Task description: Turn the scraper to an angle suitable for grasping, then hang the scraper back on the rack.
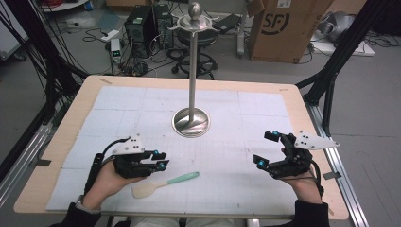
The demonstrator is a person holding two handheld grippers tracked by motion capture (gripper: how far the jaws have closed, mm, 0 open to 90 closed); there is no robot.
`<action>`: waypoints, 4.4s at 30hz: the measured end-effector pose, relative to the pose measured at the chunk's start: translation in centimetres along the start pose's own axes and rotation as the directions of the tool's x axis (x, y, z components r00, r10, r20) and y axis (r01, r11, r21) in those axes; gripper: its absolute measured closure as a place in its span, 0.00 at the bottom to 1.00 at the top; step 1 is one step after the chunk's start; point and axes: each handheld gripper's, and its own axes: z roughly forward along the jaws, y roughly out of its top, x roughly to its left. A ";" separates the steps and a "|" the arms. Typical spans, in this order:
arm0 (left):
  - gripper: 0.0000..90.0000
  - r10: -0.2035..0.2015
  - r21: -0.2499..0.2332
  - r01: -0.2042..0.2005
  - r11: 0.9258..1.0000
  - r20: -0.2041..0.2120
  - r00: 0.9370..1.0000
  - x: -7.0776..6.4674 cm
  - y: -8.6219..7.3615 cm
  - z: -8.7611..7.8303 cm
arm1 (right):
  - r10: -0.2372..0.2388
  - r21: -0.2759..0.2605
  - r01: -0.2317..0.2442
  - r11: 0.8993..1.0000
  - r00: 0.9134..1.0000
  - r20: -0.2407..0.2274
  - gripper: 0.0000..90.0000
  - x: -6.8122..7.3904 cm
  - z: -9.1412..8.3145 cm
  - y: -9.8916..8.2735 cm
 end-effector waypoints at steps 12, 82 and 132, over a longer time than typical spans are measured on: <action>0.25 0.114 -0.060 -0.111 0.992 0.032 0.993 -1.5 1.9 -1.8 | -0.003 0.000 0.003 1.000 1.000 -0.004 0.04 0.2 -0.1 0.0; 0.79 0.193 0.752 -0.234 0.616 0.143 0.971 -1.7 -0.1 7.9 | 0.027 0.058 -0.029 0.998 0.999 0.032 0.04 0.0 -0.6 -0.3; 0.89 -0.016 0.016 0.018 1.000 -0.116 0.993 3.6 3.5 -0.3 | 0.025 0.065 -0.026 0.998 0.999 0.021 0.04 0.1 0.0 -0.3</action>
